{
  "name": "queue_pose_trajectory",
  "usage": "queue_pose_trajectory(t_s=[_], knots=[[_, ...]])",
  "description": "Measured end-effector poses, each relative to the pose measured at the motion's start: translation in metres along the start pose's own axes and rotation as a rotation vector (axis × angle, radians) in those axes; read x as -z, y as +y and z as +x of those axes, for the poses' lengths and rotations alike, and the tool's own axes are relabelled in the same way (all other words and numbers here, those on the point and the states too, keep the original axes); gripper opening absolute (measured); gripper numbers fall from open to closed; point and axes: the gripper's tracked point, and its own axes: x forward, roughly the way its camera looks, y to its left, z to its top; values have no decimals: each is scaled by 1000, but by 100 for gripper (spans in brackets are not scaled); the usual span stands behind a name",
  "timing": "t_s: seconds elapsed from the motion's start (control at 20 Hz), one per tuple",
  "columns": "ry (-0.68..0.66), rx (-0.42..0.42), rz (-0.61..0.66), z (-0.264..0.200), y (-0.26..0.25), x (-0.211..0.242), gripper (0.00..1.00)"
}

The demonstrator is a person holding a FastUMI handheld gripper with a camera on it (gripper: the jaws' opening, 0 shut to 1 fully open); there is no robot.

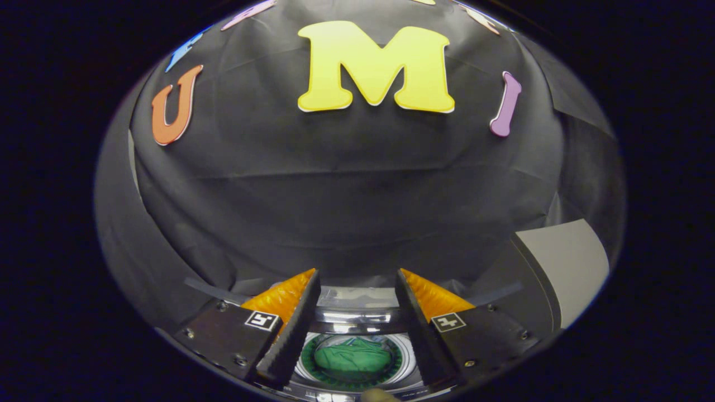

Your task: Put the clothes into the washing machine and then close the washing machine lid.

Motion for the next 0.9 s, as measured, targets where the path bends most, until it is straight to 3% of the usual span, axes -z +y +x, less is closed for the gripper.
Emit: queue_pose_trajectory(t_s=[0.45,0.9], knots=[[10,-22,2,-25,1,34,85],[116,-8,1,-43,-1,95,86]])
